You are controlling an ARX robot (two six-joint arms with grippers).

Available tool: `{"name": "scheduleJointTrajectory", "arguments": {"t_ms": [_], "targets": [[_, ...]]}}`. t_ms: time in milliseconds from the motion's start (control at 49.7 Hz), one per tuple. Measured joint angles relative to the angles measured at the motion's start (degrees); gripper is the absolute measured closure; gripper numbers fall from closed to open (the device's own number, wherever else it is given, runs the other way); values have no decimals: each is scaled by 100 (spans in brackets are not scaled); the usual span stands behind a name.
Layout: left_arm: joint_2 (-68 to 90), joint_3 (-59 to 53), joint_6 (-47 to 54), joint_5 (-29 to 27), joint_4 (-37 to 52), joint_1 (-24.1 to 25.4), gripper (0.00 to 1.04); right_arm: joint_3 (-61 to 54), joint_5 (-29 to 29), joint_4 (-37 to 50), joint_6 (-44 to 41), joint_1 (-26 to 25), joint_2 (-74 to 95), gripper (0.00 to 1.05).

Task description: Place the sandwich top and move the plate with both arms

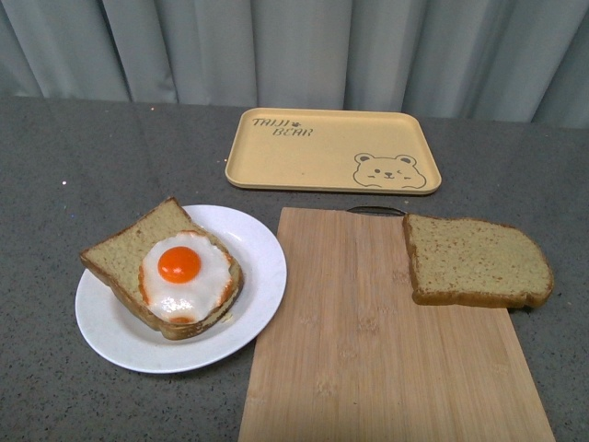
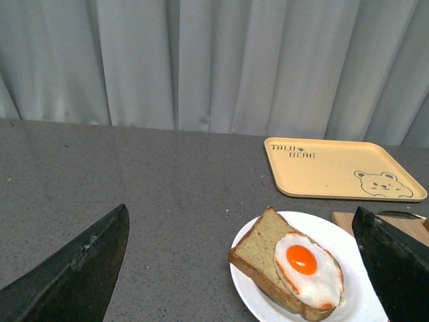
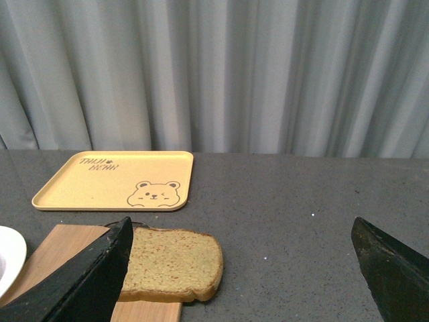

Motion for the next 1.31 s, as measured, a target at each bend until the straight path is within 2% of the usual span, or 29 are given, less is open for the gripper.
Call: {"name": "scheduleJointTrajectory", "arguments": {"t_ms": [1308], "targets": [[0, 0, 0, 0, 0, 0, 7, 0, 0, 0, 0, 0, 0, 9]]}}
